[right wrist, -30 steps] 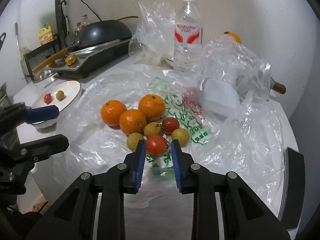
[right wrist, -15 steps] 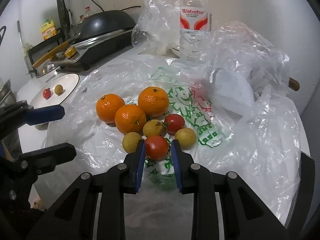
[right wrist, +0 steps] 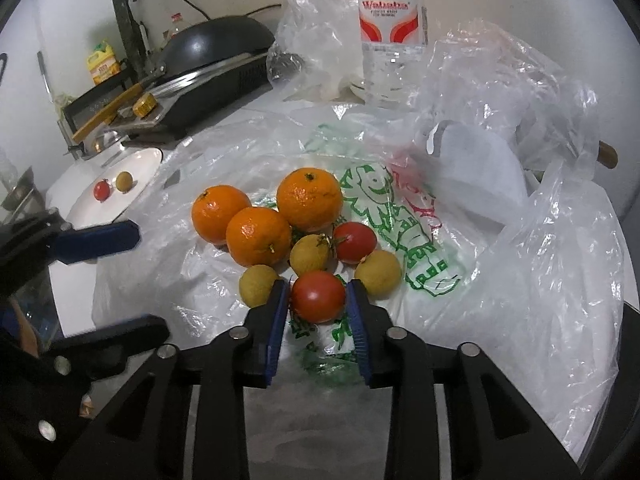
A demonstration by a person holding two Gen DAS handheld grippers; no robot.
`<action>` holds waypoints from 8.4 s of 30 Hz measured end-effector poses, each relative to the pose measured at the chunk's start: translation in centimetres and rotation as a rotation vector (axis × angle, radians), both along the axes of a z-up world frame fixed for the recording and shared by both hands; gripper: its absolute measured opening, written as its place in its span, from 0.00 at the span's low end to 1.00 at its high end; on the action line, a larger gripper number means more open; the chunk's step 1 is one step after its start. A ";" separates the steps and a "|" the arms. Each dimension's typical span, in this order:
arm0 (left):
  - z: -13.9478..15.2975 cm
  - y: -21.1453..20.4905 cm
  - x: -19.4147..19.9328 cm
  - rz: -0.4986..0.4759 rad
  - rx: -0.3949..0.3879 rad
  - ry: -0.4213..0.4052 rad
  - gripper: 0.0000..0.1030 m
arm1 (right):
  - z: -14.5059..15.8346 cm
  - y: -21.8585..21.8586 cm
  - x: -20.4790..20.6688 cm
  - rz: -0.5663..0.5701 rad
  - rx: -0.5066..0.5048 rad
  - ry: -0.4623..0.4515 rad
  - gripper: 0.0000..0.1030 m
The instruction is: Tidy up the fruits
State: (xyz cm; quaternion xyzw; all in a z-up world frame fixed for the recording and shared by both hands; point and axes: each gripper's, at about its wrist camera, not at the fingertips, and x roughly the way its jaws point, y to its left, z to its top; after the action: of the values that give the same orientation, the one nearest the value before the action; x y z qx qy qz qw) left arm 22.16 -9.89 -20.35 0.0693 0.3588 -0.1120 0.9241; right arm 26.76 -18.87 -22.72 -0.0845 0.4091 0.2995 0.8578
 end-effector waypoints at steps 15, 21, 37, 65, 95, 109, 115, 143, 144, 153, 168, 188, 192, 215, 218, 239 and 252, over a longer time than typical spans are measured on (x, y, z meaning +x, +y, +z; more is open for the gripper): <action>-2.1 -3.0 3.9 -0.036 0.010 0.092 0.49 | 2.4 -4.6 -0.5 -0.037 0.085 -0.074 0.28; -3.0 -3.2 5.5 -0.014 0.005 0.155 0.40 | 2.7 -5.4 -0.7 -0.022 0.115 -0.084 0.28; -3.7 -3.6 7.0 0.033 0.006 0.160 0.25 | 2.7 -6.8 -1.3 -0.029 0.163 -0.086 0.28; 0.2 -1.5 0.0 -0.010 -0.053 0.050 0.25 | 4.5 -4.0 -5.5 -0.033 0.102 -0.127 0.28; 2.1 5.1 -4.3 -0.003 -0.099 -0.032 0.25 | 5.9 2.9 -9.0 0.005 0.048 -0.183 0.28; 2.2 9.2 -5.1 0.026 -0.122 -0.052 0.25 | 6.4 7.6 -8.9 0.056 0.004 -0.193 0.28; 2.0 11.2 -5.1 0.052 -0.129 -0.057 0.25 | 6.0 9.8 -8.6 0.087 -0.008 -0.184 0.28; 0.5 19.4 -5.1 0.159 -0.134 -0.053 0.25 | 4.6 18.4 -7.6 0.214 -0.039 -0.158 0.28; 0.4 19.8 -5.1 0.164 -0.133 -0.052 0.25 | 4.5 18.7 -7.6 0.217 -0.041 -0.157 0.28; -0.8 22.9 -5.1 0.212 -0.135 -0.034 0.25 | 3.8 21.3 -7.3 0.255 -0.051 -0.145 0.28; -2.4 25.5 -4.5 0.281 -0.044 -0.023 0.25 | 1.9 24.9 -6.6 0.298 -0.065 -0.110 0.28; -1.2 28.2 -6.7 0.335 -0.117 -0.064 0.27 | 0.5 28.2 -7.7 0.370 -0.071 -0.074 0.28; -1.1 28.6 -7.2 0.334 -0.134 -0.075 0.28 | 0.3 28.8 -8.0 0.381 -0.077 -0.066 0.28; 0.4 28.3 -9.7 0.385 -0.134 -0.142 0.49 | 1.1 27.9 -8.7 0.366 -0.036 -0.060 0.40; 0.8 27.8 -9.9 0.389 -0.129 -0.147 0.49 | 1.8 26.9 -8.8 0.356 -0.023 -0.072 0.43; 3.6 20.5 -9.9 0.300 -0.101 -0.180 0.50 | 5.3 17.6 -9.6 0.230 0.014 -0.153 0.43; 4.0 15.2 -8.8 0.217 -0.052 -0.164 0.50 | 6.1 11.5 -8.8 0.137 0.038 -0.171 0.43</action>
State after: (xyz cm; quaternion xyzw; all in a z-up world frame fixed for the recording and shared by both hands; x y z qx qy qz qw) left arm 13.37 5.27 -16.36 0.0150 0.2845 -0.0148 0.9584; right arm 17.96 -7.36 -16.64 -0.1213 0.3220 0.3569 0.8685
